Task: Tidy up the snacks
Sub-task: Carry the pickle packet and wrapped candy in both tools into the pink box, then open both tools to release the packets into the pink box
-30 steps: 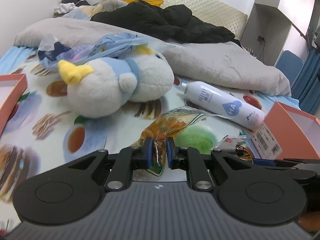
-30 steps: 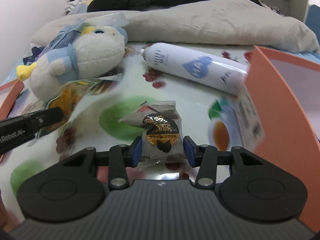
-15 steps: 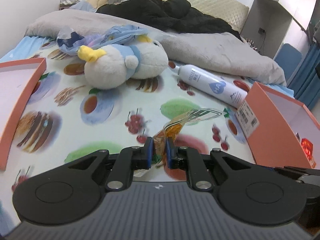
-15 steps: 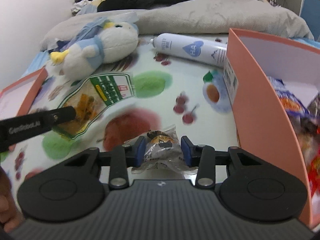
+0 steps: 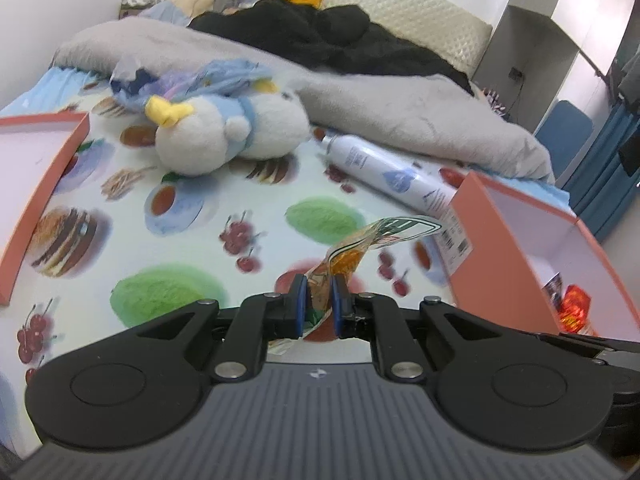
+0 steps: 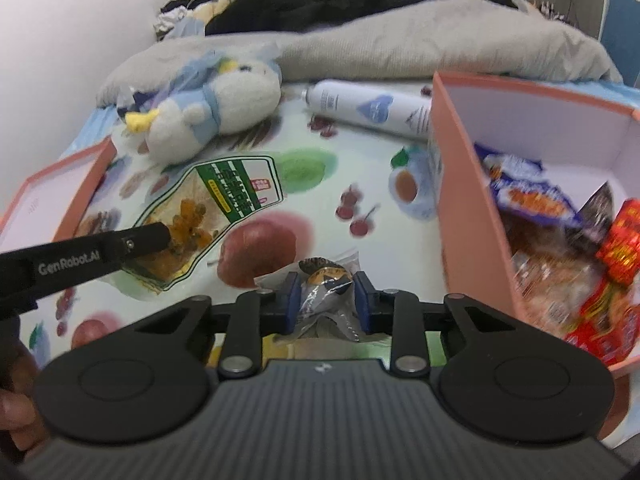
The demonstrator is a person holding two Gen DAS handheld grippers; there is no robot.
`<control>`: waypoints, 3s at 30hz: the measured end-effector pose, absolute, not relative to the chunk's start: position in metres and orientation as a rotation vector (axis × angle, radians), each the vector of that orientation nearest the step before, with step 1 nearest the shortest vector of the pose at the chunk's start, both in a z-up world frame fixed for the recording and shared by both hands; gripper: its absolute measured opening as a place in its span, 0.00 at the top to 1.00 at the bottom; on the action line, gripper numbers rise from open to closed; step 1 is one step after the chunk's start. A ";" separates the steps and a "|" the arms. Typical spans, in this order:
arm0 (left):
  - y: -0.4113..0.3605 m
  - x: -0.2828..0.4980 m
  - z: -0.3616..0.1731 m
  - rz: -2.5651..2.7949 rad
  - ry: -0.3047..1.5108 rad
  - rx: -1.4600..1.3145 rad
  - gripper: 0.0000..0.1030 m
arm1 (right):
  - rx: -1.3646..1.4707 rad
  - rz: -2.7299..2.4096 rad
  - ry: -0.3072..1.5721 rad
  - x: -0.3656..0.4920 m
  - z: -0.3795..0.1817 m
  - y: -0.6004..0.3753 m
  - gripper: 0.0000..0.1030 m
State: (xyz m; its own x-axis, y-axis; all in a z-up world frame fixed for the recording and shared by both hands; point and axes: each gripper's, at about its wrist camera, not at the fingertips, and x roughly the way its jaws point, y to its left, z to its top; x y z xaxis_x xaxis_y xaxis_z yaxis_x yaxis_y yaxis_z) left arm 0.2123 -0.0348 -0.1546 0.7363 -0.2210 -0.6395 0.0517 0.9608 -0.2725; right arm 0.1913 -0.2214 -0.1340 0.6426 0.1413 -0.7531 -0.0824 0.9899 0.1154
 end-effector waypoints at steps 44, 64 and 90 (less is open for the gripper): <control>-0.277 0.286 0.032 -0.545 0.545 -0.130 0.85 | 0.161 -0.184 0.573 0.227 0.014 -0.424 0.70; -0.355 0.321 -0.108 -0.537 0.860 0.022 0.85 | 0.247 -0.261 0.824 0.240 -0.106 -0.492 0.69; -0.335 0.310 -0.074 -0.601 0.822 -0.042 0.35 | 0.292 -0.293 0.812 0.229 -0.096 -0.498 0.34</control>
